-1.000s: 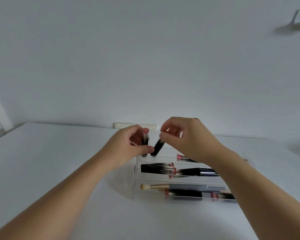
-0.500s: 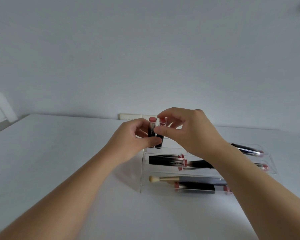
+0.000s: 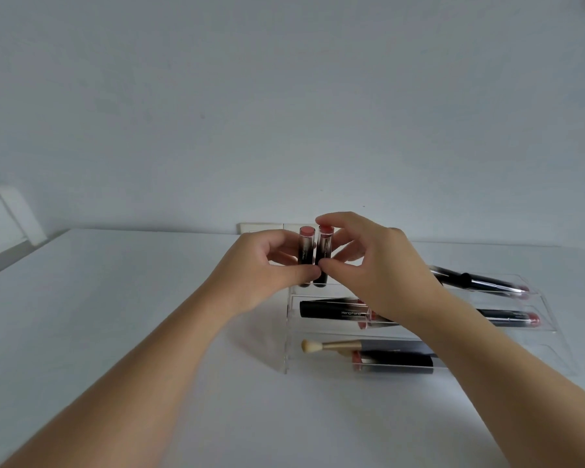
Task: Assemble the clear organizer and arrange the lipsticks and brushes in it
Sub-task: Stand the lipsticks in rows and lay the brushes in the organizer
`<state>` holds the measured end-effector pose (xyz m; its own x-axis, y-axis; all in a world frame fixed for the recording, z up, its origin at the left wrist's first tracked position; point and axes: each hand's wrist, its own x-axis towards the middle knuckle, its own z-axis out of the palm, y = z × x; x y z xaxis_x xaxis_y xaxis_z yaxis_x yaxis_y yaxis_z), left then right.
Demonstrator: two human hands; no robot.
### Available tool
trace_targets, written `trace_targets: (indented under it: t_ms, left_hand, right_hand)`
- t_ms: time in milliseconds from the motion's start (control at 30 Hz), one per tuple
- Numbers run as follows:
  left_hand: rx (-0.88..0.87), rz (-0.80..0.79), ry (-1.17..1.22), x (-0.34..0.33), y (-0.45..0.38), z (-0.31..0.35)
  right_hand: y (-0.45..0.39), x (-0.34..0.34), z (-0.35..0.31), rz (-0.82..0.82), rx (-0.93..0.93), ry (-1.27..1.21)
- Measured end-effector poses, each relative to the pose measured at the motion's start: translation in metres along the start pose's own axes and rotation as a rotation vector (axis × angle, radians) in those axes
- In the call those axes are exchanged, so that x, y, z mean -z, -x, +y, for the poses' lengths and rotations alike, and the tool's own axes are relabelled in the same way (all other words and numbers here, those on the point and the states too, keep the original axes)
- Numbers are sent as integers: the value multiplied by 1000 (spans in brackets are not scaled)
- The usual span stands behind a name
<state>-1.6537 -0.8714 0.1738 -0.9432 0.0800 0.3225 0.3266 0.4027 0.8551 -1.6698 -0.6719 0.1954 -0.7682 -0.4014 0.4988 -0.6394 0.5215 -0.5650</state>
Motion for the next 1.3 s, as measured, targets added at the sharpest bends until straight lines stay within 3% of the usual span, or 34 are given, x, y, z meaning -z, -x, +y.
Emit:
trace_targets:
  t_ms: [1300]
  left_hand:
    - [33,0,-33,3,1,7]
  right_hand:
    - [9,-9,0,14,-36,-20]
